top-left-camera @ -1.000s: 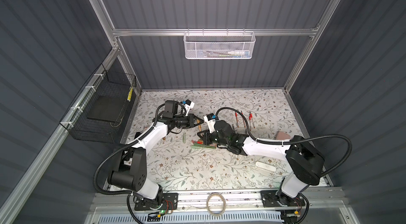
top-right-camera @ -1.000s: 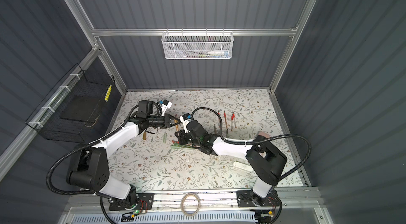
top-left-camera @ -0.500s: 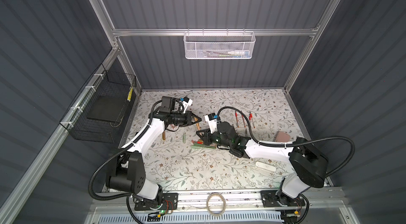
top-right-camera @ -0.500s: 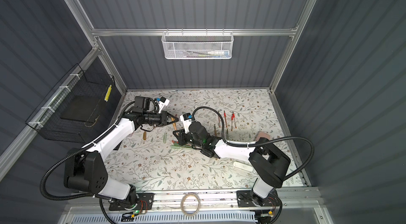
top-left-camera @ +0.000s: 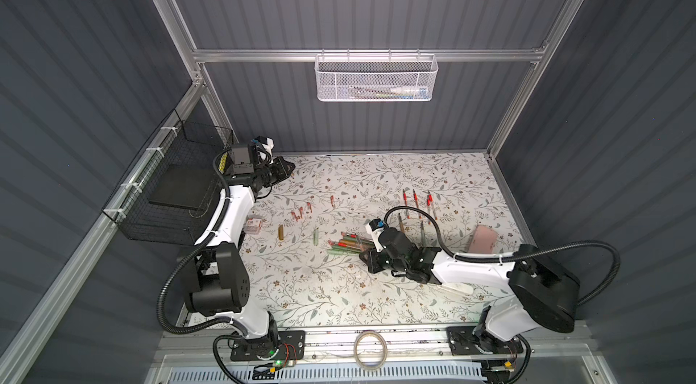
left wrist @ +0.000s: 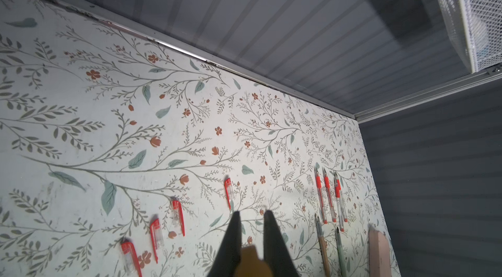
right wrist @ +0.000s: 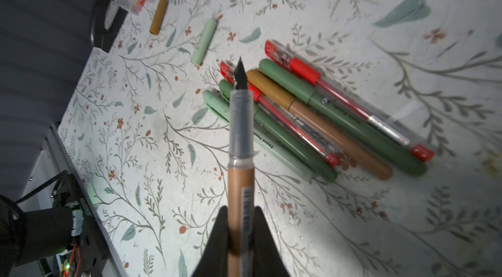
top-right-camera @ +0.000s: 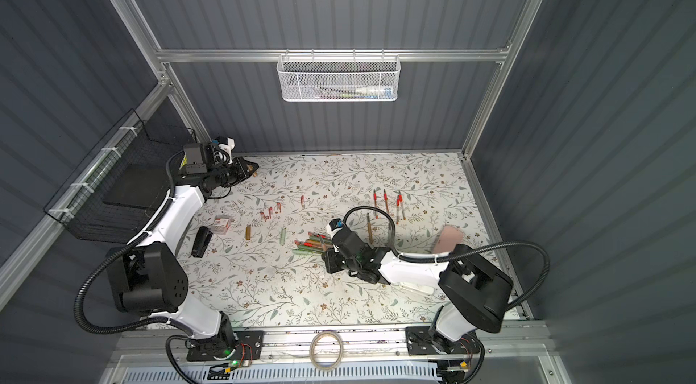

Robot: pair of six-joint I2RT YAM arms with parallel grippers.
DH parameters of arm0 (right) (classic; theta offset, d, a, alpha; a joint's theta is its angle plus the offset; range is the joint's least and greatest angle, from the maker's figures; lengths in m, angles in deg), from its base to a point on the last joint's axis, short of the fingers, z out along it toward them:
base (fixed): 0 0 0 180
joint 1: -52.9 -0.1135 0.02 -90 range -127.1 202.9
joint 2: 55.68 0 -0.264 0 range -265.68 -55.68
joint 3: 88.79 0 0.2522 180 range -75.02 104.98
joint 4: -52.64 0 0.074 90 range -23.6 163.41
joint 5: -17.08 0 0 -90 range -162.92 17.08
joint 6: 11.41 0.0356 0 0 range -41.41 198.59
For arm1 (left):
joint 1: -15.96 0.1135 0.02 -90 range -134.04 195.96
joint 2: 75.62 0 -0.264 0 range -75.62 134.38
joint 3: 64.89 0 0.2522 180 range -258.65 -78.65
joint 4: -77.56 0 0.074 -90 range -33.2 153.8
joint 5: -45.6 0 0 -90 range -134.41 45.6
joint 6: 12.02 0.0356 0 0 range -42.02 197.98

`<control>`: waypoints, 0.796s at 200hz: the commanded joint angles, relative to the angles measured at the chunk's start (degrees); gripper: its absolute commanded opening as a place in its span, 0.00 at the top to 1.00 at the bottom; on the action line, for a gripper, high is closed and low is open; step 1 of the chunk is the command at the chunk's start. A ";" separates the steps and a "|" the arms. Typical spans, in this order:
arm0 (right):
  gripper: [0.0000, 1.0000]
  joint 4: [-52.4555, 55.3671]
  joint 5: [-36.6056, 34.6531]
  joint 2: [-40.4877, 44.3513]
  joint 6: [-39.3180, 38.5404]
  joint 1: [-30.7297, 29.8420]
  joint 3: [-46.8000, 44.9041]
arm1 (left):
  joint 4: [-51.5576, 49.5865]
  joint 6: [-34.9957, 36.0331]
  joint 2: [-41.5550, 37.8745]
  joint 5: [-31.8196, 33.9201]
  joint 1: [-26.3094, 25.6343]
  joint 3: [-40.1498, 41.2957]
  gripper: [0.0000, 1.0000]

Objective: Remove pen caps from pens
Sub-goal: Place the pen cap at the middle-left of the table.

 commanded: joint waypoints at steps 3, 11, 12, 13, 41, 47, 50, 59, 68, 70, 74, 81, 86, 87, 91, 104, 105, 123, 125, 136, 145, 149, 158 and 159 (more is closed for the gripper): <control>1.00 5.44 -5.01 2.66 0.01 1.21 -0.75 | -4.80 10.56 -7.01 5.96 -0.19 5.34 1.00; 1.00 7.43 -5.19 3.32 0.13 1.93 -0.57 | -5.45 13.18 -8.67 8.00 -0.19 7.64 1.00; 1.00 7.63 -5.25 3.42 0.13 1.98 -0.61 | -5.47 13.48 -8.85 7.99 -0.19 7.90 1.00; 1.00 7.86 -5.27 3.60 0.13 2.04 -0.63 | -5.57 13.77 -8.98 7.98 -0.19 8.11 1.00; 1.00 11.46 -4.95 5.45 0.25 5.89 -0.67 | -11.46 19.29 -10.44 10.10 -0.20 12.99 1.00; 1.00 12.14 -4.30 5.25 0.09 7.11 -0.28 | -12.36 19.85 -10.35 10.00 -0.20 14.21 1.00; 1.00 12.65 -4.09 5.22 0.08 7.67 -0.02 | -12.56 20.19 -10.35 10.00 -0.20 14.92 1.00; 1.00 14.61 -3.43 5.04 -0.17 9.03 1.02 | -12.51 21.10 -10.89 10.29 -0.19 17.12 1.00; 1.00 16.44 -3.36 4.84 -0.74 10.35 2.16 | -12.26 21.85 -11.39 10.92 -0.19 18.66 1.00; 1.00 16.74 -3.41 4.77 -0.88 10.59 2.34 | -12.28 21.98 -11.39 11.00 -0.19 18.87 1.00; 1.00 17.16 -3.44 4.59 -1.27 11.03 2.65 | -12.39 22.35 -11.35 11.25 -0.19 19.24 1.00; 1.00 17.48 -3.50 4.30 -1.83 11.84 2.93 | -12.51 22.99 -10.90 11.62 -0.19 19.57 1.00; 1.00 17.58 -3.46 4.00 -2.10 12.41 3.08 | -12.69 23.25 -10.33 12.02 -0.19 19.75 1.00; 1.00 17.58 -3.41 3.94 -2.12 12.54 3.10 | -12.60 23.22 -10.11 12.15 -0.19 19.75 1.00; 1.00 17.66 -3.19 3.57 -2.23 13.11 3.20 | -12.39 23.19 -9.56 12.63 -0.19 19.95 1.00; 1.00 18.30 -2.03 2.18 -2.00 15.21 3.87 | -10.64 22.48 -8.35 13.70 -0.19 21.43 1.00; 1.00 18.38 -1.95 2.10 -1.94 15.34 3.94 | -10.48 22.40 -8.29 13.74 -0.19 21.56 1.00; 1.00 19.09 -0.92 1.40 -1.66 17.08 4.36 | -8.63 21.27 -7.19 13.01 -0.19 23.15 1.00; 1.00 19.03 -0.91 1.39 -1.74 17.17 4.36 | -8.60 21.22 -6.98 12.88 -0.19 23.26 1.00; 1.00 18.81 -0.99 1.04 -2.27 17.66 4.40 | -8.29 20.79 -5.56 12.57 -0.19 23.51 1.00; 1.00 19.06 -0.93 0.18 -2.56 18.21 5.02 | -7.97 20.37 -3.75 12.51 -0.15 23.46 1.00; 1.00 19.42 -0.69 -0.30 -2.65 18.49 5.43 | -7.99 20.17 -2.65 12.40 -0.19 23.24 1.00; 1.00 20.60 -0.23 -1.36 -2.91 19.12 6.61 | -8.35 19.72 -0.27 12.24 -0.19 22.24 1.00; 1.00 20.67 -0.13 -1.51 -2.93 19.14 6.72 | -8.41 19.65 0.05 12.26 -0.19 22.14 1.00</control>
